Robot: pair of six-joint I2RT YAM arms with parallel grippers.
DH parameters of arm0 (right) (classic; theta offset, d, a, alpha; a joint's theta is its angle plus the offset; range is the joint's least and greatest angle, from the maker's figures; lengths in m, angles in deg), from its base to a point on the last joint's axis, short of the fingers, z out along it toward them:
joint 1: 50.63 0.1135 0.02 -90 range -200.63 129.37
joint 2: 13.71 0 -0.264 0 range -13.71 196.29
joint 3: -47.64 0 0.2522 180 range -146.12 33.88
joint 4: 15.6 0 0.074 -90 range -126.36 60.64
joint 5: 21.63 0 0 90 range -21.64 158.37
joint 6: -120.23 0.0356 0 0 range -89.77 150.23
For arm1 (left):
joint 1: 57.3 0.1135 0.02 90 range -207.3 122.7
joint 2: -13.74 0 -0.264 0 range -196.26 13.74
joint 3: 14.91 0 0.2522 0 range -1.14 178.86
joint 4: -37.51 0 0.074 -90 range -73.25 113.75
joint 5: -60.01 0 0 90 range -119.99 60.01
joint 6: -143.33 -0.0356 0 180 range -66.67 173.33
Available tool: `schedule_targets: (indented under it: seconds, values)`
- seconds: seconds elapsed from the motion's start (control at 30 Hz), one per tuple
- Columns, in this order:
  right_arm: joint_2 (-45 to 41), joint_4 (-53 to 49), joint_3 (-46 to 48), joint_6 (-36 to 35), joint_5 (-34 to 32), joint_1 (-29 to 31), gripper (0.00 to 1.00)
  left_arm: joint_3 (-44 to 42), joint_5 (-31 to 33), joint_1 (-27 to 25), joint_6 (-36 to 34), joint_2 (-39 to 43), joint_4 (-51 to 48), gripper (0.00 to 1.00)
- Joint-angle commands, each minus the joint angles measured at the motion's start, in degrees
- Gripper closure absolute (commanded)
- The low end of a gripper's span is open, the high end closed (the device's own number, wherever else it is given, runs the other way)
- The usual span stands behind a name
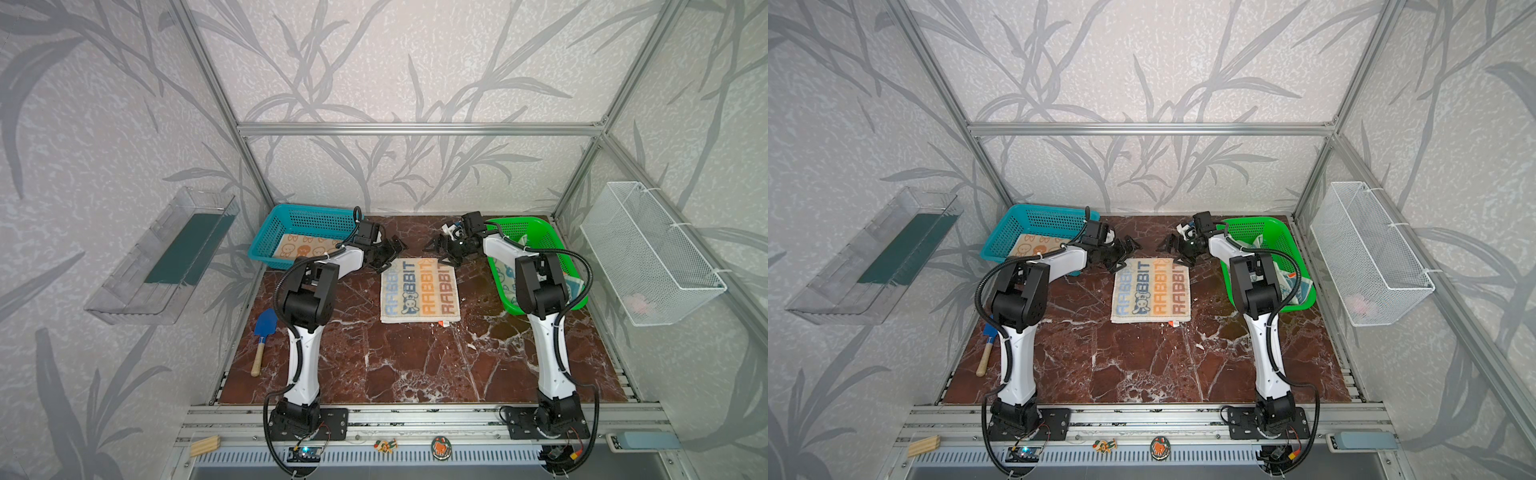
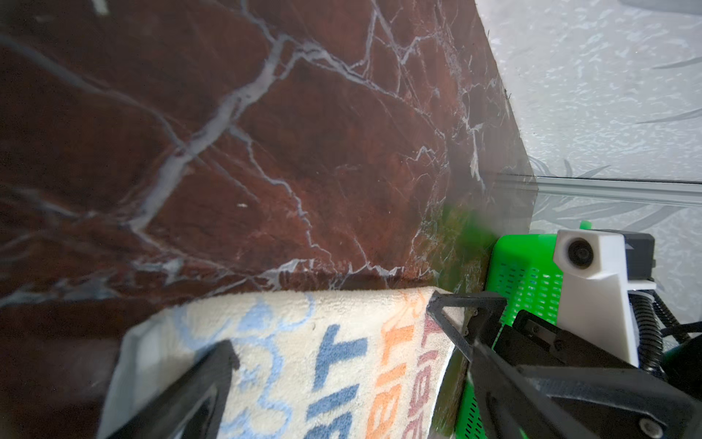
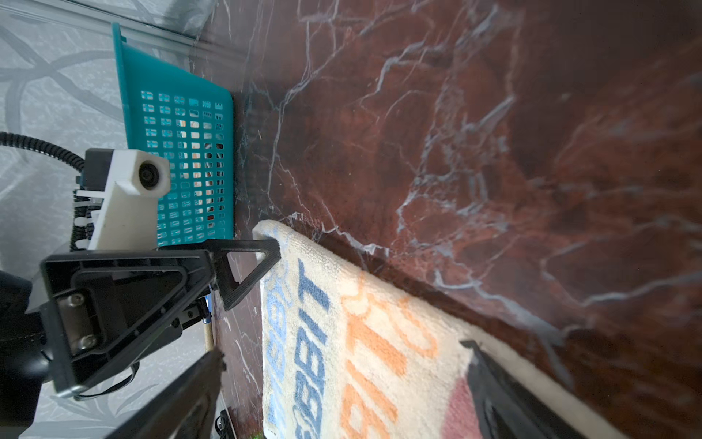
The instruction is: Fold and stack the towels
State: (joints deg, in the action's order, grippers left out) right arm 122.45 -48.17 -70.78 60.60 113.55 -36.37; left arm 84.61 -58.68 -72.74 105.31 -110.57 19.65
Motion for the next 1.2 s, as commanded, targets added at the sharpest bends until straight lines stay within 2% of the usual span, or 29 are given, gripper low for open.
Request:
schedule_targets:
  seconds: [0.0,0.17,0.77,0.93,1.17]
  values:
    - [1.48,-1.13,1.01,-1.34,-1.33,-1.40,0.01,-1.48,0.56,0.50,-1.19,-2.25,-1.08,0.01]
    - [0.74,-1.12,2.86,-2.31,-1.69,-2.76,0.01,-4.47,0.90,0.85,-1.03,-1.75,0.16,0.01]
    - [-3.31,-10.34,1.23,-9.82,-7.62,-4.95,0.01,-5.27,1.66,1.29,-2.09,0.90,-1.44,0.01]
    - [-4.77,-12.84,0.02,-11.09,-9.06,-4.95,0.01,-2.91,1.27,1.03,-4.02,2.68,-4.11,0.01]
    - [-7.99,-17.27,-2.91,-13.88,-10.37,-4.95,0.01,5.10,2.12,1.20,-7.64,4.36,-12.28,0.01]
